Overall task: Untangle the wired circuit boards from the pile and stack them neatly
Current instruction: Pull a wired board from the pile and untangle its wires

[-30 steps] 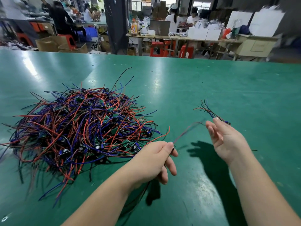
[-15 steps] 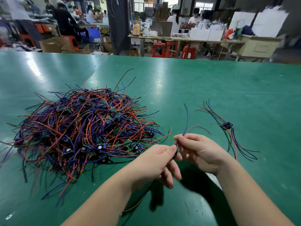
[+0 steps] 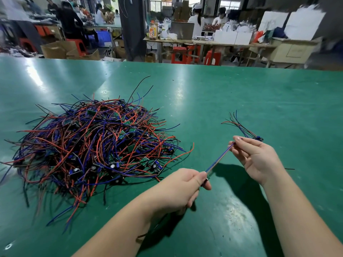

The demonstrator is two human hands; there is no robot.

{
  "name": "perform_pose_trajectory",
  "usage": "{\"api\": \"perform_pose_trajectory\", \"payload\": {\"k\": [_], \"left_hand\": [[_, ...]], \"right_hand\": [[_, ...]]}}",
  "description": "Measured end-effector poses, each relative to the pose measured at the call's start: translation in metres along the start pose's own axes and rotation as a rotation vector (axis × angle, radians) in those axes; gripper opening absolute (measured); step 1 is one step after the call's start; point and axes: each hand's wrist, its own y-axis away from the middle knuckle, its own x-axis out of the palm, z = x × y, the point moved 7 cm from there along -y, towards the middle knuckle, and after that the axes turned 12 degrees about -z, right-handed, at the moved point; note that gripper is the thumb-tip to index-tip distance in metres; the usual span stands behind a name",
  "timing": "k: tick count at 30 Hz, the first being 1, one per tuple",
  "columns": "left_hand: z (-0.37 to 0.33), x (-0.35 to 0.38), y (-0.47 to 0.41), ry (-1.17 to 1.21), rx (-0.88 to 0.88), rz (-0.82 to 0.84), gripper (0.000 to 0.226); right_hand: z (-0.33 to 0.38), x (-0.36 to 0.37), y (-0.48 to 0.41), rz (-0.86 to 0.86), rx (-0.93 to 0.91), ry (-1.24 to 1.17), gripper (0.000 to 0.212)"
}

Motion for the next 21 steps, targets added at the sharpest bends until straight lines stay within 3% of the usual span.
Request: {"api": "perform_pose_trajectory", "payload": {"k": [10, 14, 17, 19, 21], "left_hand": [[0.009, 0.005, -0.004, 0.295, -0.118, 0.013, 0.026], [0.015, -0.008, -0.011, 0.566, -0.224, -0.193, 0.026], [0.023, -0.016, -0.015, 0.711, -0.280, -0.336, 0.023], [0.020, -0.015, -0.016, 0.699, -0.261, -0.319, 0.021], [0.013, -0.005, -0.012, 0.616, -0.215, -0.200, 0.022]], "right_hand": [[-0.007, -0.008, -0.003, -0.098, 0.105, -0.122, 0.018], [-0.010, -0.006, 0.008, -0.177, 0.050, 0.238, 0.012], [-0.014, 0.013, 0.027, -0.077, -0.080, 0.489, 0.009], [-0.022, 0.034, 0.045, 0.057, -0.143, 0.552, 0.014], [-0.028, 0.050, 0.059, 0.153, -0.211, 0.638, 0.017]]}}
